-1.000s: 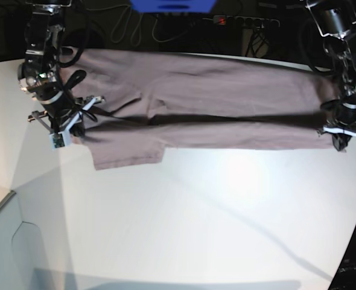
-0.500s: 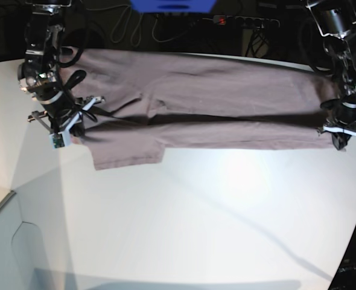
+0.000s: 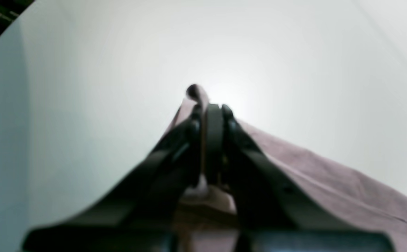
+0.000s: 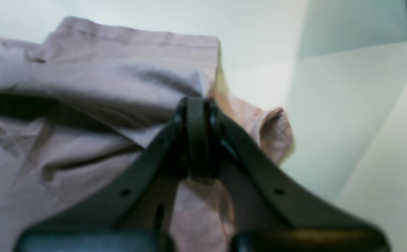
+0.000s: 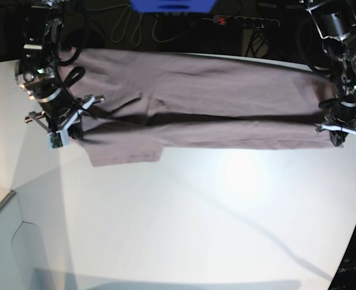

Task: Layout the t-shirt on the table in an organized manner, then fold the t-shirt properly
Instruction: 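Lower the folded edge onto the shirt with both grippers, then drag the shirt ends with both grippers to straighten the fold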

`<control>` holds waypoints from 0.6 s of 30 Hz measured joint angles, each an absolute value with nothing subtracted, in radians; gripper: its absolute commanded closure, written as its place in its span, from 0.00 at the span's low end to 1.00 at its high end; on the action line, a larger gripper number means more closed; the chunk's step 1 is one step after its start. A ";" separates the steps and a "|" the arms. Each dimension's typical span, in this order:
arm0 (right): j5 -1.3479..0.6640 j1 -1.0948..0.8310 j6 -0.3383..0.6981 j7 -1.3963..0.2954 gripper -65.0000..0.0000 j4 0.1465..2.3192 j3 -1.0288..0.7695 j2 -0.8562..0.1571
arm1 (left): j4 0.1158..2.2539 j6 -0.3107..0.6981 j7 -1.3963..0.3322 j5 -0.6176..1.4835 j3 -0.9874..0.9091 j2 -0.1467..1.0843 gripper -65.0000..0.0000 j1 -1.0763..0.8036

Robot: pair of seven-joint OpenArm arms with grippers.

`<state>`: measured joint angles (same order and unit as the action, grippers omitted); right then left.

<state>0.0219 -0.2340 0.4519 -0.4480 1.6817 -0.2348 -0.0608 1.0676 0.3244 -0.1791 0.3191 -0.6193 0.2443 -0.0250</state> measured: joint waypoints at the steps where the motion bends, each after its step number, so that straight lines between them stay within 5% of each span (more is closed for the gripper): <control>1: 0.022 -0.240 0.452 -0.450 1.00 1.684 -0.234 -0.061 | 1.068 0.324 -0.179 0.319 -0.619 0.244 1.00 -0.025; 18: 0.022 -0.275 0.452 -0.450 1.00 1.642 -0.236 -0.062 | 1.156 0.325 -0.183 0.319 -0.619 0.246 1.00 0.000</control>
